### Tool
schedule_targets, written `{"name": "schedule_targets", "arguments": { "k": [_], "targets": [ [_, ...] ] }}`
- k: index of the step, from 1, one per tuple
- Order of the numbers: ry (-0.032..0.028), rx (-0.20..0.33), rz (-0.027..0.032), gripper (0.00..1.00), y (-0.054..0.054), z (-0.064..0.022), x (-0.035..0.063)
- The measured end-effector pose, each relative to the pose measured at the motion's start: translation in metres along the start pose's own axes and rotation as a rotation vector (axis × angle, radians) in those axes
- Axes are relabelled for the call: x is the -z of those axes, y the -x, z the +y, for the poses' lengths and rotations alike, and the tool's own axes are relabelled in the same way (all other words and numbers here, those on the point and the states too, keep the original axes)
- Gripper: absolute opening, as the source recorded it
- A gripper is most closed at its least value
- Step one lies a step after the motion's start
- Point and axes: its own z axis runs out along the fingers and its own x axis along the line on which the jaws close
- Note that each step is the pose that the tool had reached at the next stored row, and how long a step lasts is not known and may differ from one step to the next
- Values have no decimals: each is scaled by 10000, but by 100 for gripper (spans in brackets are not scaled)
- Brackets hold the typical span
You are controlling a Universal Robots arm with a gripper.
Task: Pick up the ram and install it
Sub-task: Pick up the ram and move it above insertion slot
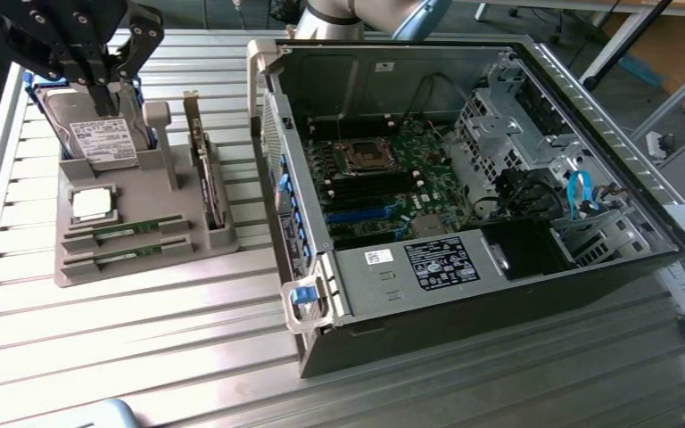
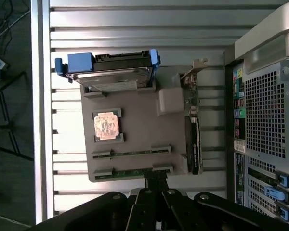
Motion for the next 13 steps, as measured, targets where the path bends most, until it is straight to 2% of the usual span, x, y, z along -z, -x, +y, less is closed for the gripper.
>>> {"name": "schedule_targets", "arguments": {
  "k": [13],
  "targets": [
    [31,1306,59,11,0,-7,1]
  ]
}}
